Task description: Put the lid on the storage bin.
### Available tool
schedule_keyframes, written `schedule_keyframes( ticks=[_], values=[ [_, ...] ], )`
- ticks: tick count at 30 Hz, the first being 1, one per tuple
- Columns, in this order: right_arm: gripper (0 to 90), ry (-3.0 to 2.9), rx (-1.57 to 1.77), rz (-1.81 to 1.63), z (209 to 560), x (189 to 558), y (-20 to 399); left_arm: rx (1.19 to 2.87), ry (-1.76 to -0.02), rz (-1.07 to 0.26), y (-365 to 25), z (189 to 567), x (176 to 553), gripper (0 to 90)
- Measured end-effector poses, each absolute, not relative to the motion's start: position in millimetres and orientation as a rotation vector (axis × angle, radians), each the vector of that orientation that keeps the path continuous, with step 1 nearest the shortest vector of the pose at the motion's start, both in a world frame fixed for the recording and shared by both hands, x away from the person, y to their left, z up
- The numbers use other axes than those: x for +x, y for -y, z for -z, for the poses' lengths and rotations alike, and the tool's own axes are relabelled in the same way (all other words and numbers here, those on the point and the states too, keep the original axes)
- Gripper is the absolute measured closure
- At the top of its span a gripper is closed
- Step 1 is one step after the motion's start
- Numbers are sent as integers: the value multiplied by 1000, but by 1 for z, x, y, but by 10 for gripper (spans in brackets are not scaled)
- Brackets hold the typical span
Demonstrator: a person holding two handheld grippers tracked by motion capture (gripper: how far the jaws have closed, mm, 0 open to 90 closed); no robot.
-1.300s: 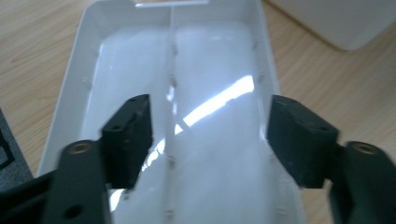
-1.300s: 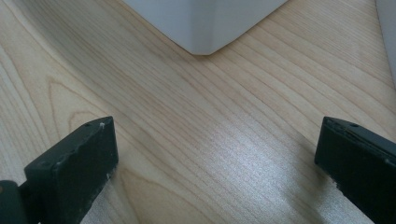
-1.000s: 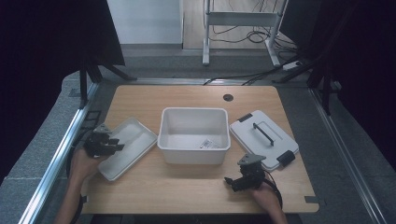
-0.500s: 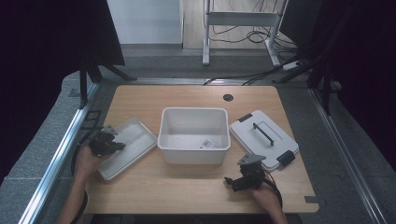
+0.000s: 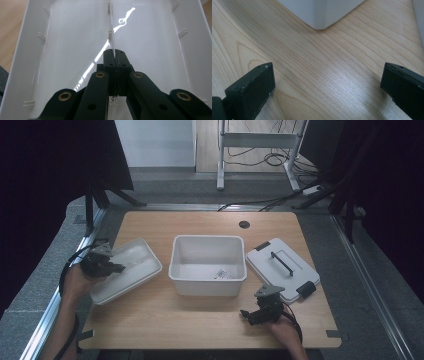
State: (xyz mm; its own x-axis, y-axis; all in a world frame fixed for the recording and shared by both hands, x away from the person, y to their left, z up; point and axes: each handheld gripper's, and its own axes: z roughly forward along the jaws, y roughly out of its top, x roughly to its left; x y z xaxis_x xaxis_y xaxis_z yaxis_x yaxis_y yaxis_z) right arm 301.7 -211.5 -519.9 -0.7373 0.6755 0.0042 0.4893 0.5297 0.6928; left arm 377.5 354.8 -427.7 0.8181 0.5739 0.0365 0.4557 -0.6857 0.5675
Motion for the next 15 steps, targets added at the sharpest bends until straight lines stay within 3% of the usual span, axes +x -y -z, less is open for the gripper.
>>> schedule_keyframes(
  ticks=[15],
  values=[
    [0, -2508, 976, -1009, 520, 302, 212, 2476, -422, -268, -346, 360, 387, 894]
  ],
)
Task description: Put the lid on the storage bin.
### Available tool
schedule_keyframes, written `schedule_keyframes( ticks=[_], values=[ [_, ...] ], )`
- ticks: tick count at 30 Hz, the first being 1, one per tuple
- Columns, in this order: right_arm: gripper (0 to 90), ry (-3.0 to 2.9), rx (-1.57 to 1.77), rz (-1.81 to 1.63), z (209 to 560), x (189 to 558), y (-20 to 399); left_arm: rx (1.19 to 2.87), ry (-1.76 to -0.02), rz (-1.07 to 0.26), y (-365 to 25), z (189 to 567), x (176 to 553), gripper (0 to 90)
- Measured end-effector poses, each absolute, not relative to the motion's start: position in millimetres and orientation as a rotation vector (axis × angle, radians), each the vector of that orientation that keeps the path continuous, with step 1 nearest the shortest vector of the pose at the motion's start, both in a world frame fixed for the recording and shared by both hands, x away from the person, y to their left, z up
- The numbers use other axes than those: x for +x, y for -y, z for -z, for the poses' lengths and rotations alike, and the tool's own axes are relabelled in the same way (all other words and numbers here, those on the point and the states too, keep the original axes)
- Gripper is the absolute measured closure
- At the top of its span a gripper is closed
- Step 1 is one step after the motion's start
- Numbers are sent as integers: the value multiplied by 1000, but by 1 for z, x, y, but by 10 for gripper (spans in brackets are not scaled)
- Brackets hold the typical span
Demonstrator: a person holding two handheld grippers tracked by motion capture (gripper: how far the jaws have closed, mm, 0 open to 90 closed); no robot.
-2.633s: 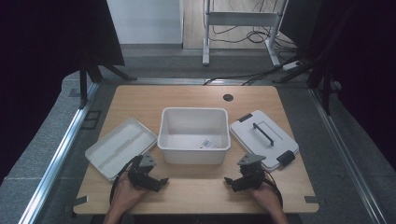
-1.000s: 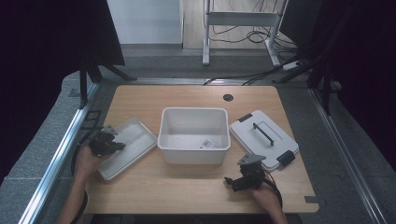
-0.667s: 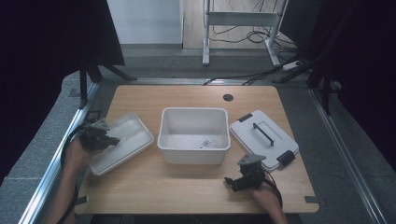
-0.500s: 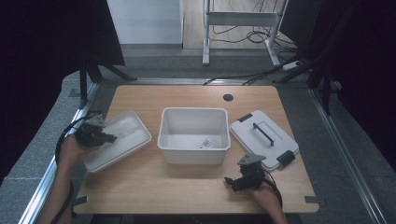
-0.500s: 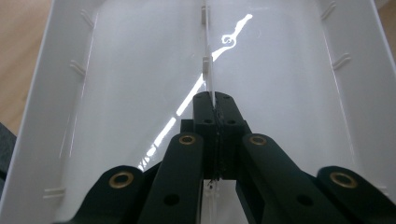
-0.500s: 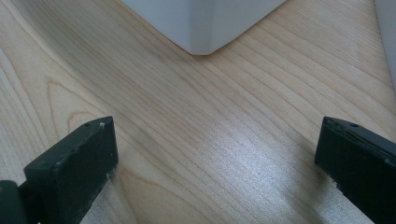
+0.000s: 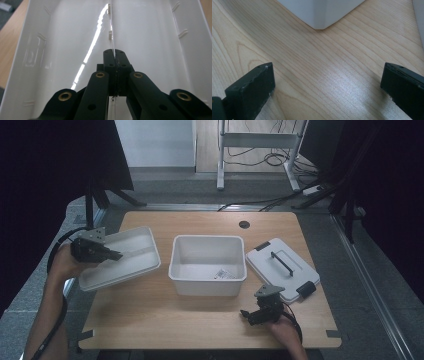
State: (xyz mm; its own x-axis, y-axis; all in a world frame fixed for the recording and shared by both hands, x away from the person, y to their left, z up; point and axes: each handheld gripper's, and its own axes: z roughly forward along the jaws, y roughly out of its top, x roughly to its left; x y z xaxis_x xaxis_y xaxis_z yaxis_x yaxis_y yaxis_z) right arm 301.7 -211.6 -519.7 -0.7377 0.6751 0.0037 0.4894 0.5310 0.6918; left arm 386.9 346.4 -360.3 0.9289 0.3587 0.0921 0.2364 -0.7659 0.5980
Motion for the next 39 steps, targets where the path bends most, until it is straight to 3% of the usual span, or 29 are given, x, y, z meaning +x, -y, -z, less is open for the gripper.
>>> schedule_keyframes(
  ticks=[15, 39],
  values=[
    [0, -2507, 976, -1010, 520, 302, 212, 2464, -156, -194, -272, 325, 413, 893],
    [0, -2506, 973, -1009, 520, 302, 212, 2472, 39, -101, -149, 338, 446, 894]
  ],
)
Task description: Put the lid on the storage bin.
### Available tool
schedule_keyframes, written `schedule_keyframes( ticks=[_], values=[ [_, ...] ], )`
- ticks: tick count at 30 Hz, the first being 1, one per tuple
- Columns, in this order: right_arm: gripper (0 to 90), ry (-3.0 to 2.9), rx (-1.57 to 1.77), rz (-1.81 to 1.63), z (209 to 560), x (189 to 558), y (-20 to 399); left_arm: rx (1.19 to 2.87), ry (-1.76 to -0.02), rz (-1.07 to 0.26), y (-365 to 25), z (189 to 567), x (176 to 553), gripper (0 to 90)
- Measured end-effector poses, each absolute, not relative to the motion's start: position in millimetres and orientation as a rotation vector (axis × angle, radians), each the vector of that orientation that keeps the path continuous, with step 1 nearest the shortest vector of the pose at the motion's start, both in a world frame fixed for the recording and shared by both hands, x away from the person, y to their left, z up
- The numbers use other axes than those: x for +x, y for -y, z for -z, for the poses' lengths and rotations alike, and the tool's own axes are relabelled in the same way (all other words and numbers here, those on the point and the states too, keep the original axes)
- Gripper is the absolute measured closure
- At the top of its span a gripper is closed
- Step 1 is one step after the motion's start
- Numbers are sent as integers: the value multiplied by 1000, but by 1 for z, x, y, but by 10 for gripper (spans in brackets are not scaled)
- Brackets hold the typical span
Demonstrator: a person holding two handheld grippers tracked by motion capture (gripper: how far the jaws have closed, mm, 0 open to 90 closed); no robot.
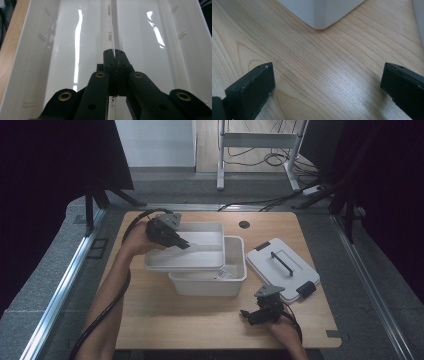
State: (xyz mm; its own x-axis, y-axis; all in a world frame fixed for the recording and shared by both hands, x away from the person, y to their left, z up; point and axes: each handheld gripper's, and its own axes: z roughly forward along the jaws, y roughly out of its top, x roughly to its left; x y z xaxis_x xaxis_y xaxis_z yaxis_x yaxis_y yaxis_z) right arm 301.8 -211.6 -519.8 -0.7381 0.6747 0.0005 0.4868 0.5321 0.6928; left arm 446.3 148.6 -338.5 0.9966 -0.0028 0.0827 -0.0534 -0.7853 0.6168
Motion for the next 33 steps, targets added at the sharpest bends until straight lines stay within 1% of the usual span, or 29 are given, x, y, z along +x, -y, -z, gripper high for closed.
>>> schedule_keyframes(
  ticks=[1, 13, 20, 23, 27, 29, 33],
  values=[
    [0, -2505, 974, -1010, 520, 302, 212, 2466, 46, -93, -139, 341, 448, 894],
    [0, -2505, 974, -1010, 520, 302, 212, 2465, 87, -71, -96, 359, 454, 894],
    [0, -2504, 974, -1012, 520, 302, 212, 2481, 77, -60, -90, 373, 456, 894],
    [0, -2505, 976, -1012, 520, 301, 212, 2462, 76, -58, -92, 376, 457, 894],
    [0, -2505, 976, -1012, 520, 301, 212, 2478, 74, -55, -91, 377, 455, 894],
    [0, -2505, 976, -1012, 520, 301, 212, 2514, 50, -31, -87, 383, 455, 894],
    [0, -2507, 976, -1012, 520, 301, 212, 2509, 36, -10, -88, 387, 456, 894]
  ],
)
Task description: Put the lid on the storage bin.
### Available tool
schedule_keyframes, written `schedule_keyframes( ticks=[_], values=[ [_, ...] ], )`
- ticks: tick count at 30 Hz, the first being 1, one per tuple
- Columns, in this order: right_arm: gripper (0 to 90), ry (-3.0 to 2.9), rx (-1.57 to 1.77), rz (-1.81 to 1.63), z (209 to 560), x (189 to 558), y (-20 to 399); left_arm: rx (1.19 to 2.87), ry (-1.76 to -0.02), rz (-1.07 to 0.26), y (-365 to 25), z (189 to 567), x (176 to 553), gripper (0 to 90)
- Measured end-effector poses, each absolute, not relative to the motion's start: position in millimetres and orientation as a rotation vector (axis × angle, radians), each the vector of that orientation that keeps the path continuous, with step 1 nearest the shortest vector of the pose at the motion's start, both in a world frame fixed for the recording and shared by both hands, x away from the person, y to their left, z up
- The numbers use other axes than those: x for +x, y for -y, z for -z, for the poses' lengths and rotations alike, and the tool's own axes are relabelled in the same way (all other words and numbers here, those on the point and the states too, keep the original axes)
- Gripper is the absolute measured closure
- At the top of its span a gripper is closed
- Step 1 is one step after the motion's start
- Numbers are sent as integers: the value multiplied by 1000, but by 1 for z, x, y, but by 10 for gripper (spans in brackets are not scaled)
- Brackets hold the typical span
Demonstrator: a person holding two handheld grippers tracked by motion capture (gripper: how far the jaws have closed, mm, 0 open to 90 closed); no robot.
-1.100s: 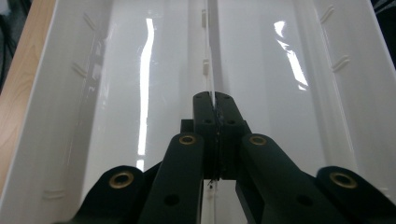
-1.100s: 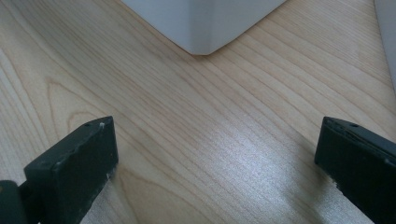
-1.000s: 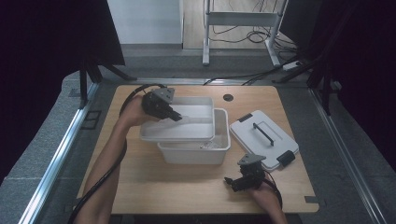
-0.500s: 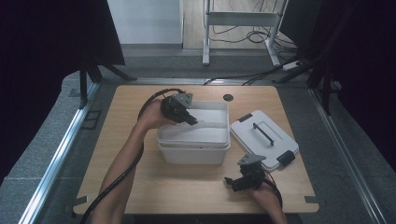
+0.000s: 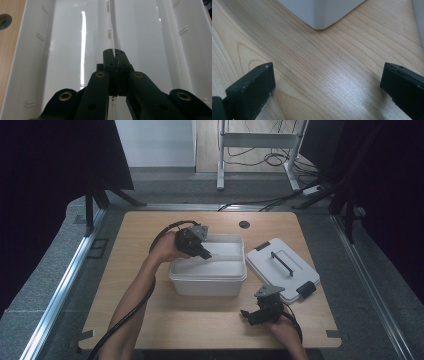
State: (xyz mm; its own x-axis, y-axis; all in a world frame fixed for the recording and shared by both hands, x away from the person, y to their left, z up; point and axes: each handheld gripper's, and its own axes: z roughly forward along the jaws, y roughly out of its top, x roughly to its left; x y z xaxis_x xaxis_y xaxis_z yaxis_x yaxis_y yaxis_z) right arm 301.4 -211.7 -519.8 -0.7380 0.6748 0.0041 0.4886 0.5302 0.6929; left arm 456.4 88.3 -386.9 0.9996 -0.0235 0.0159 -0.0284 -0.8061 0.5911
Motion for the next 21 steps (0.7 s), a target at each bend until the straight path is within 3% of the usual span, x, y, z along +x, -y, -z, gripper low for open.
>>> schedule_keyframes(
  ticks=[6, 7, 9, 10, 14, 19, 21],
  values=[
    [0, -2506, 976, -1012, 520, 301, 212, 2508, 10, -30, -88, 386, 456, 879],
    [0, -2508, 976, -1012, 520, 301, 212, 2497, -17, -48, -88, 384, 457, 744],
    [0, -2508, 976, -1012, 520, 301, 212, 2468, -65, -82, -91, 380, 458, 612],
    [0, -2508, 976, -1012, 520, 301, 212, 2462, -95, -105, -92, 377, 458, 612],
    [0, -2508, 975, -1012, 520, 301, 212, 2447, -215, -153, -98, 369, 457, 348],
    [0, -2507, 976, -1012, 520, 301, 212, 2367, -358, -182, -120, 357, 451, 143],
    [0, -2508, 975, -1011, 520, 301, 212, 2356, -382, -192, -125, 355, 449, 141]
  ],
)
